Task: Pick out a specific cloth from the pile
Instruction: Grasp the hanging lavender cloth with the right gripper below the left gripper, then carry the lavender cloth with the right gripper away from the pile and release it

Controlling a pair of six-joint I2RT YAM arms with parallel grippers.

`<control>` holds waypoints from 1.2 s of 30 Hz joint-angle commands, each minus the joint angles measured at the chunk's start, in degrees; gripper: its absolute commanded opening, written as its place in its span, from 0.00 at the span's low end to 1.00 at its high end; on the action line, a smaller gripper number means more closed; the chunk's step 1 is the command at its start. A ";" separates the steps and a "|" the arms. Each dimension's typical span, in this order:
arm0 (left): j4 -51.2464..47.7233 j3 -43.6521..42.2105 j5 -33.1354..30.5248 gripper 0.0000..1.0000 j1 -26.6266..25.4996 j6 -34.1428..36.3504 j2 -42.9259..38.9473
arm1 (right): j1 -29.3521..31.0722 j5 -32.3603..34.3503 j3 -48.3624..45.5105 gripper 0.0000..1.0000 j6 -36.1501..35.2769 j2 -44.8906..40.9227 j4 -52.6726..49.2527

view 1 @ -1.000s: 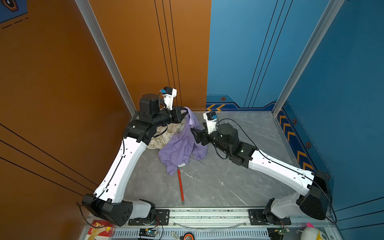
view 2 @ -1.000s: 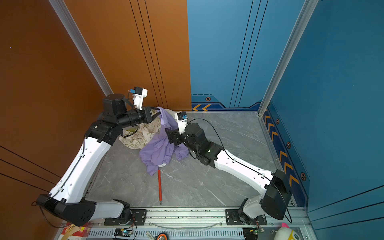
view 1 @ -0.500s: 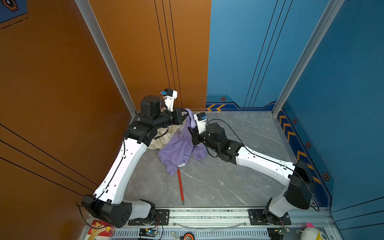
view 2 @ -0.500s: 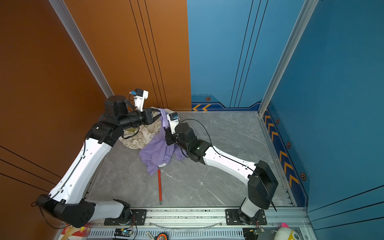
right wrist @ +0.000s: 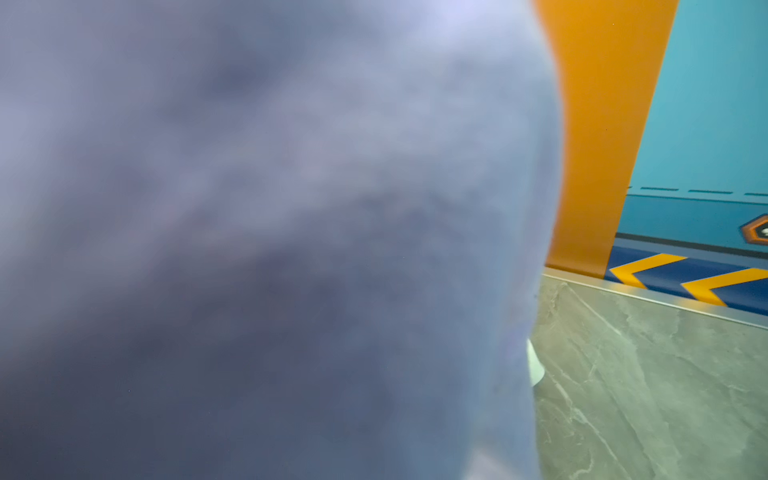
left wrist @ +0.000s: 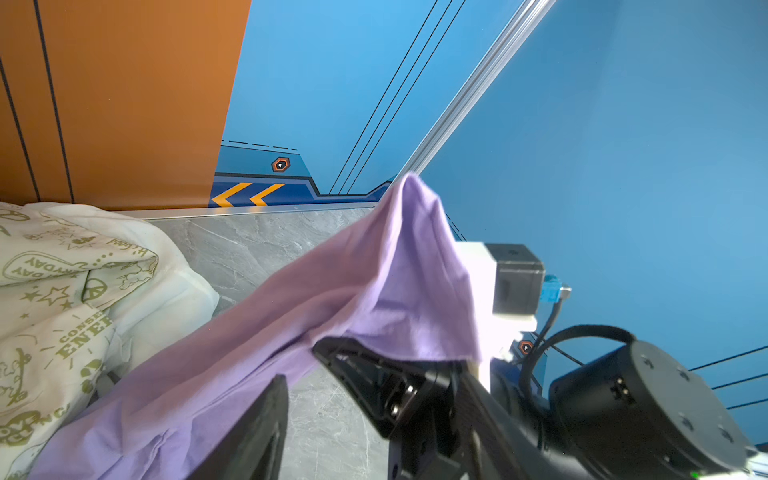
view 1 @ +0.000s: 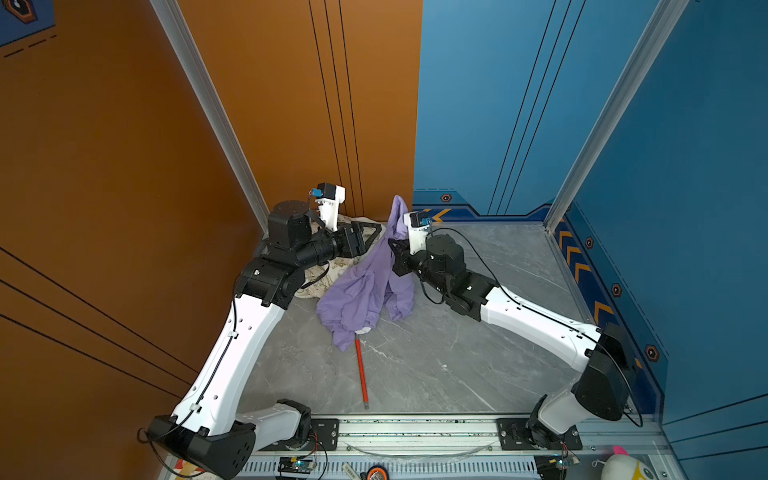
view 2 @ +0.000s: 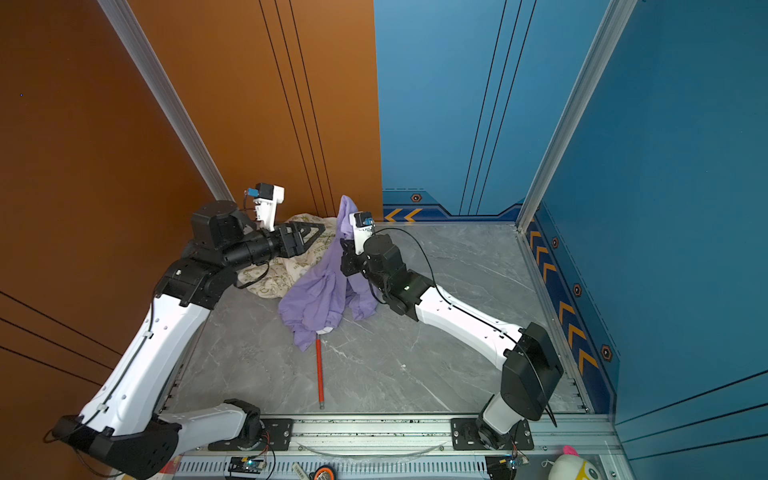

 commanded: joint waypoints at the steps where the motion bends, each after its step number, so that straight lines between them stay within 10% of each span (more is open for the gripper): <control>1: 0.50 -2.03 -1.59 0.81 0.44 1.27 -2.11 | -1.95 1.14 3.37 0.00 1.23 -5.04 3.26; 7: 0.50 -5.30 -2.73 1.00 1.03 2.76 -5.14 | -6.05 1.93 5.01 0.00 3.12 -9.26 4.35; 36: 0.50 -14.05 -1.87 0.98 4.69 3.87 -10.32 | -42.17 -10.86 23.91 0.00 9.64 -9.80 -2.27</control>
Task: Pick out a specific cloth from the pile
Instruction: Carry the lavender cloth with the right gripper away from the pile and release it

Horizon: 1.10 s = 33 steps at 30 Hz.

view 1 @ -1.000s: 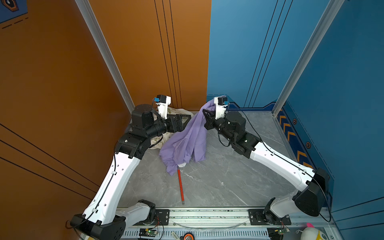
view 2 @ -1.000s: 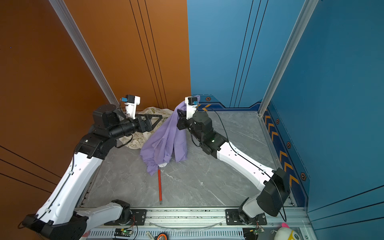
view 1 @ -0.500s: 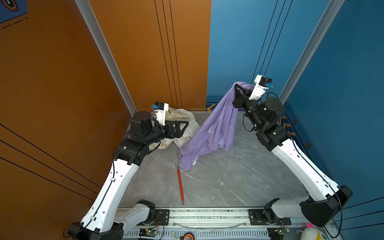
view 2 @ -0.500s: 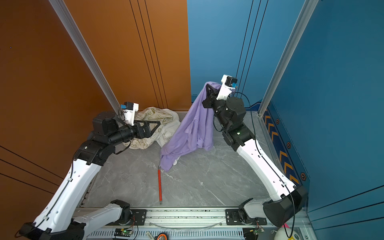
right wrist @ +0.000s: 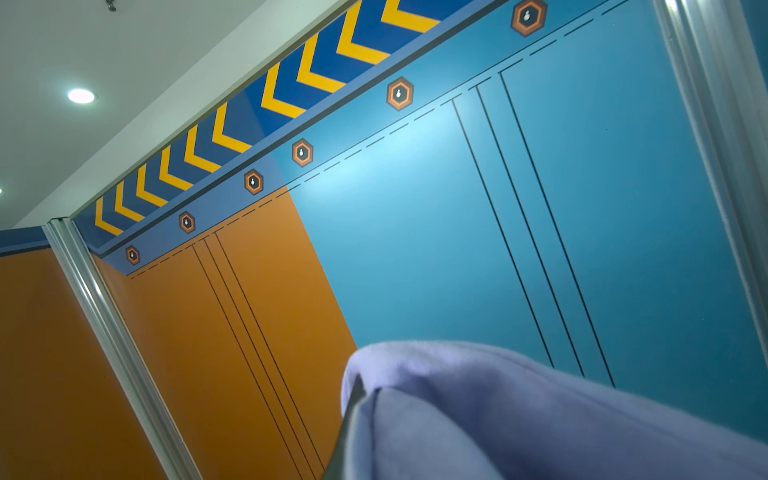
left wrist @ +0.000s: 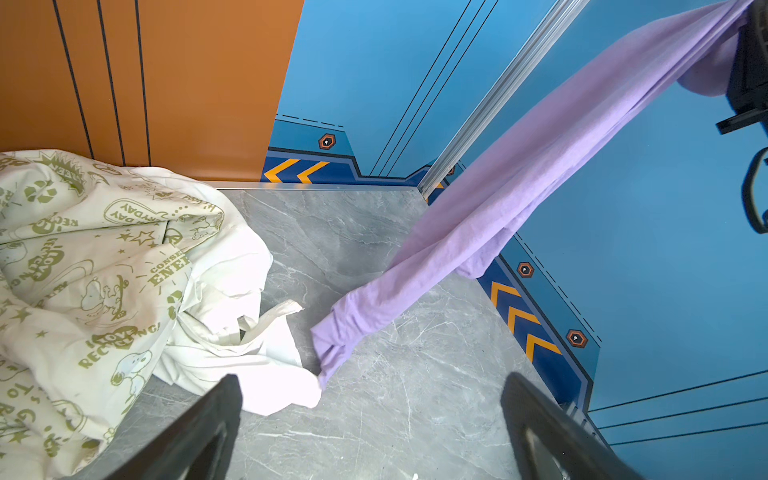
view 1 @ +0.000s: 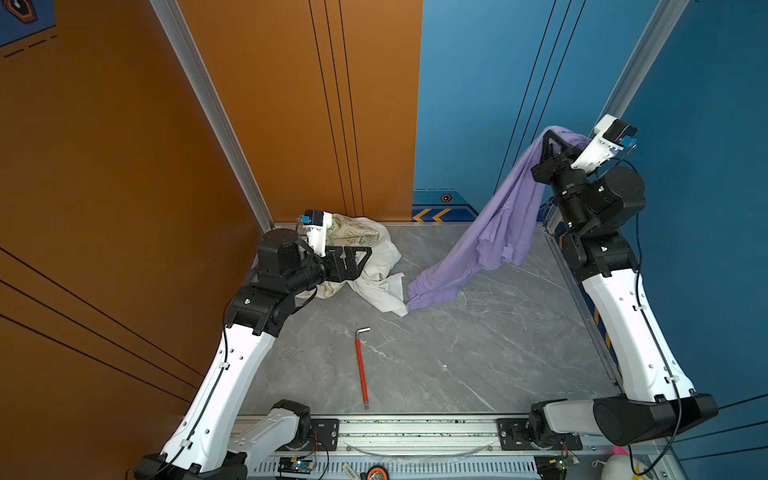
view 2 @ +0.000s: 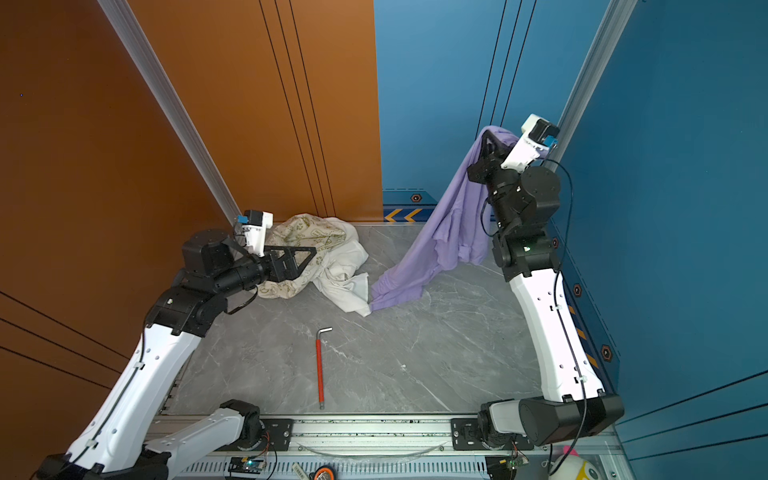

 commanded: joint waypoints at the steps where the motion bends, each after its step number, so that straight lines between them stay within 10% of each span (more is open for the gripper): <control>1: 0.29 -0.69 0.39 0.98 0.82 0.95 -0.92 | -3.27 -3.19 3.83 0.00 3.01 1.61 0.88; 21: 0.34 -2.19 0.35 0.98 1.73 -0.19 -2.04 | -7.65 -13.96 7.98 0.00 14.72 12.51 2.82; 33: 0.28 -3.60 0.56 0.98 1.99 -0.59 -3.15 | -9.71 -12.23 -3.85 0.00 0.17 9.64 -5.83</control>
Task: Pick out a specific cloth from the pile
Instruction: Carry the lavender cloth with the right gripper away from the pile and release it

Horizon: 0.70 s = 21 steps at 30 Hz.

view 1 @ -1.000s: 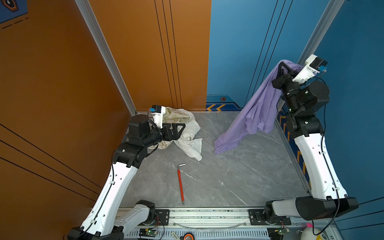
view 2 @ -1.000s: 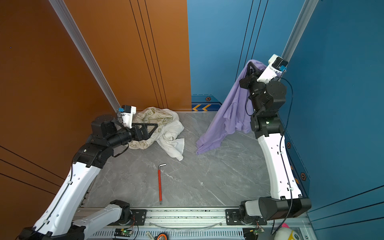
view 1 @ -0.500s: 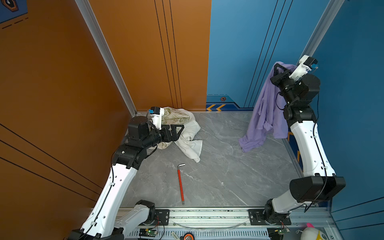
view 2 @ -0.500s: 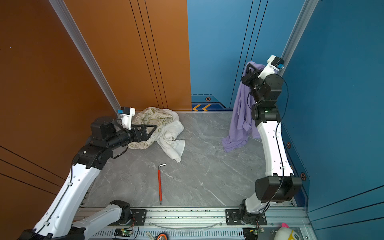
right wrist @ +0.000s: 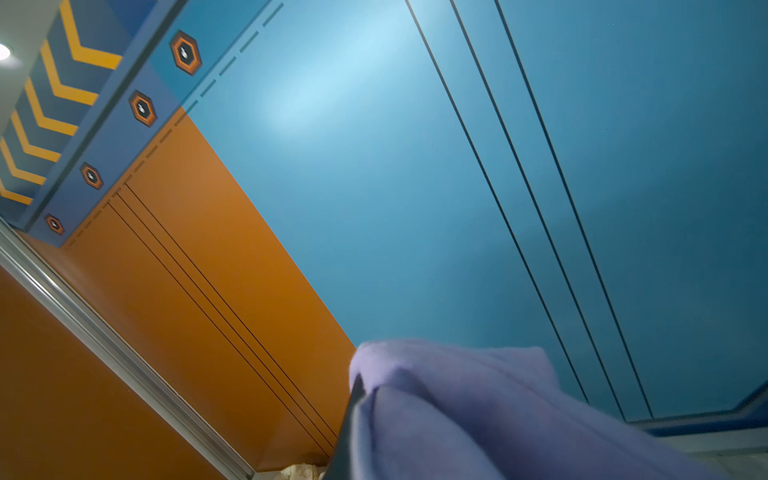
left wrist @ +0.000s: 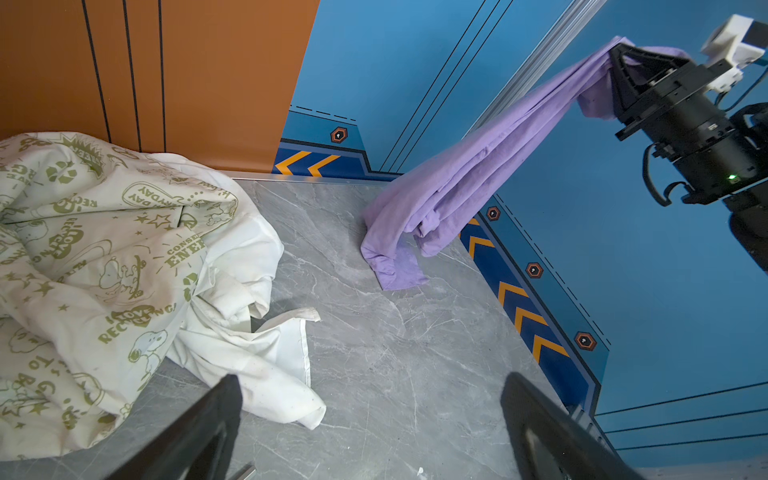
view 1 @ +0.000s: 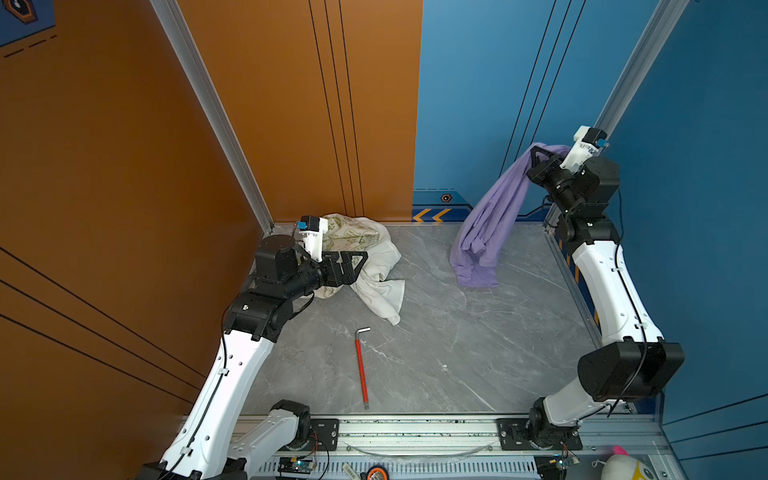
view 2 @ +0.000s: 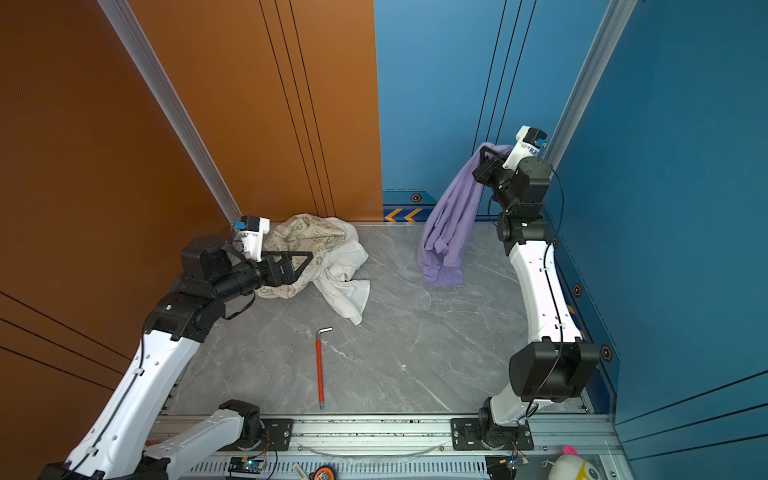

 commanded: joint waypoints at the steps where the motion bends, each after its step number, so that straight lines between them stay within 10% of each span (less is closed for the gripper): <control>1: 0.34 -0.74 0.59 0.98 0.75 -0.42 -0.99 | -1.45 2.04 -4.38 0.00 -7.05 -2.78 -3.36; 9: 0.31 -1.77 0.80 0.98 1.05 -0.41 -1.75 | -2.56 14.40 -14.26 0.02 -16.32 -5.06 -14.99; 14: 0.24 -2.23 0.85 0.98 1.27 -0.39 -2.09 | -4.87 17.42 -19.06 0.54 -14.05 -6.12 -18.26; 21: 0.26 -2.74 0.45 0.98 1.39 -1.01 -1.79 | -7.41 19.45 -18.97 0.84 -10.54 -8.69 -17.72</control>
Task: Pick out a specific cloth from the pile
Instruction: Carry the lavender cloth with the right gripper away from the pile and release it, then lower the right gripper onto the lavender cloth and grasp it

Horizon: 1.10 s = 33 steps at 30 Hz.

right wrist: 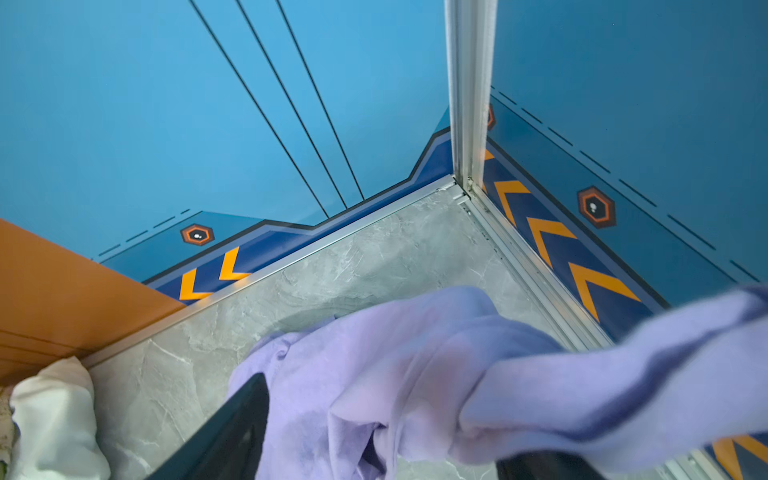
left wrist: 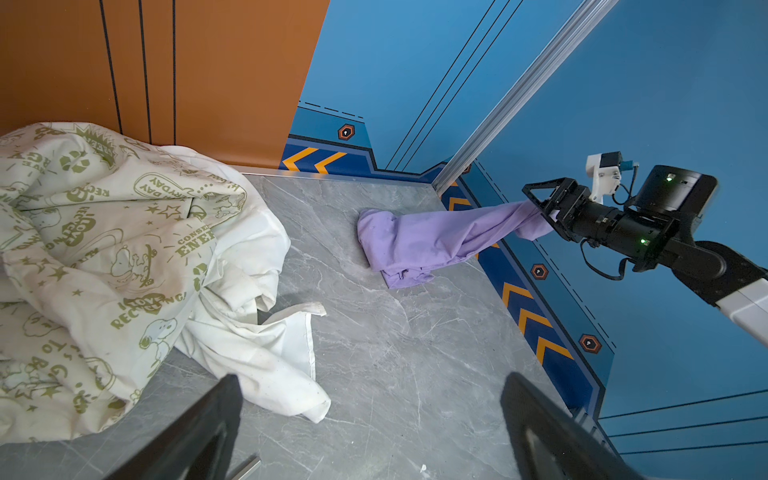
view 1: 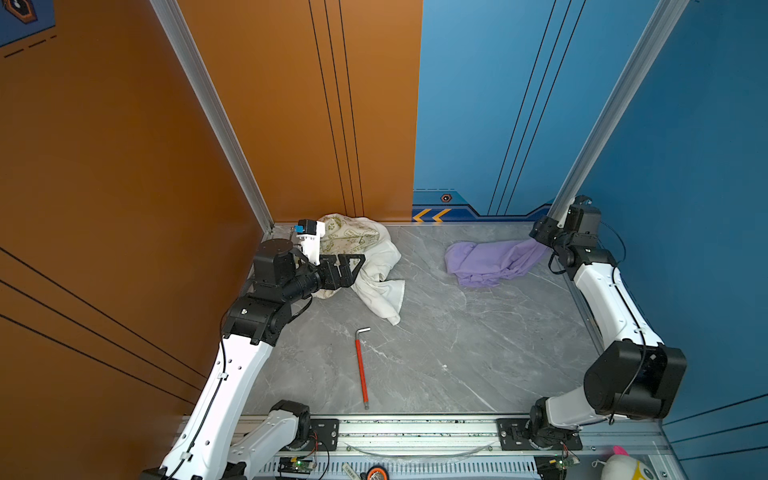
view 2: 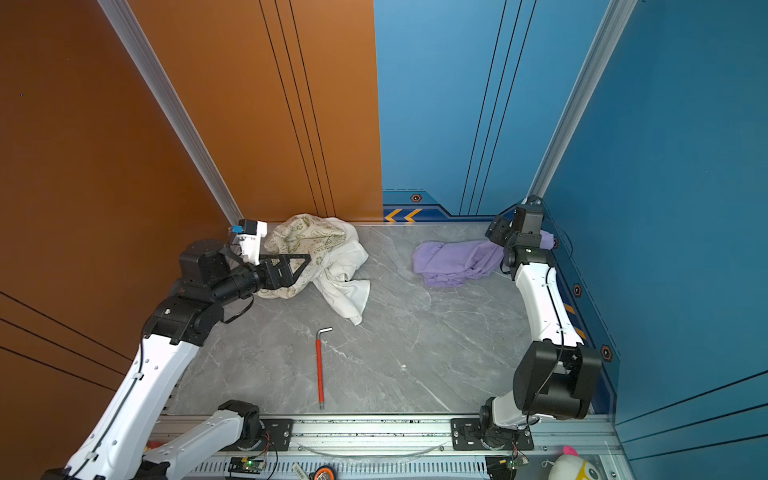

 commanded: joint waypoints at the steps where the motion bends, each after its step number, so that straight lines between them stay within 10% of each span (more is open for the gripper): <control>1: 0.26 -1.00 0.39 0.98 0.39 -0.82 -0.46 | -0.86 2.74 1.12 0.85 1.59 -3.59 0.15; 19: 0.26 -1.80 -0.87 0.98 0.69 -1.38 -0.41 | 0.06 -1.02 3.23 0.90 5.24 -12.52 6.75; 33: 0.27 -2.13 -1.78 0.98 0.81 -2.24 -0.20 | 12.22 2.82 4.10 0.91 -11.91 -4.33 -12.69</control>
